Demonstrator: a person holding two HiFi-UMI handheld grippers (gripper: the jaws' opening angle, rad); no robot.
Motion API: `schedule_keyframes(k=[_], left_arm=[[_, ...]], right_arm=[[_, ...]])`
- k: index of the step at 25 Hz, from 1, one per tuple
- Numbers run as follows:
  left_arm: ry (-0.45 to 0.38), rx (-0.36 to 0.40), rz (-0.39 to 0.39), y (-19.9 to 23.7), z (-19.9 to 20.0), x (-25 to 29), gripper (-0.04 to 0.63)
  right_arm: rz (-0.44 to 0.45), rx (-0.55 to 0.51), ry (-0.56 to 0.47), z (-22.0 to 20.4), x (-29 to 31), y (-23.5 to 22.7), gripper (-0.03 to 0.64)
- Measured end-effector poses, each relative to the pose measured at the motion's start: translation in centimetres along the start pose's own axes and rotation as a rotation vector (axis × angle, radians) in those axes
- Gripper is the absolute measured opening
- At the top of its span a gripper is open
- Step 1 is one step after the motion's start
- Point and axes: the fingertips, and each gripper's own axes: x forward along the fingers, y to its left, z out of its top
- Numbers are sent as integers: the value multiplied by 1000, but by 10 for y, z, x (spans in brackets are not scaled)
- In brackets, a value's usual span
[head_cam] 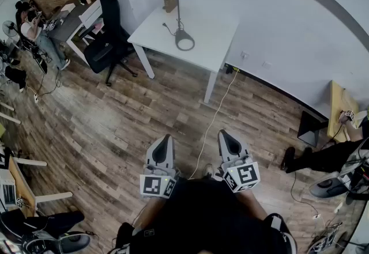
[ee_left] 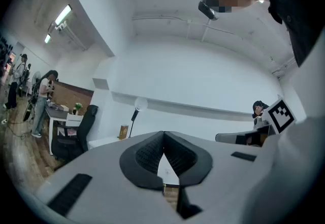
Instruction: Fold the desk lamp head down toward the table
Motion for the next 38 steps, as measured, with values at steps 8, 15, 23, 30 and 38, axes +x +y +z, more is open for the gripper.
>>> schedule_keyframes(k=[8,15,23,30,38], left_arm=[[-6,2,-1,-8,-3,3,25],[-5,7,2,-19,-5,5,25],[-11,25,11,-49,-10,8,25],[-6,47,50,-83,-16,18,25],[-6,82,122,-102,-17,22,25]], right_arm=[[14,-8,8,-4,-4,-4,12],[20,11,-15,2,-10,-9,12],[57,-9,-14,0,-27,-25,14],[103,-3,-11,-3,-37,-58,14],[162,-12,3,-3,-37,-84,14]])
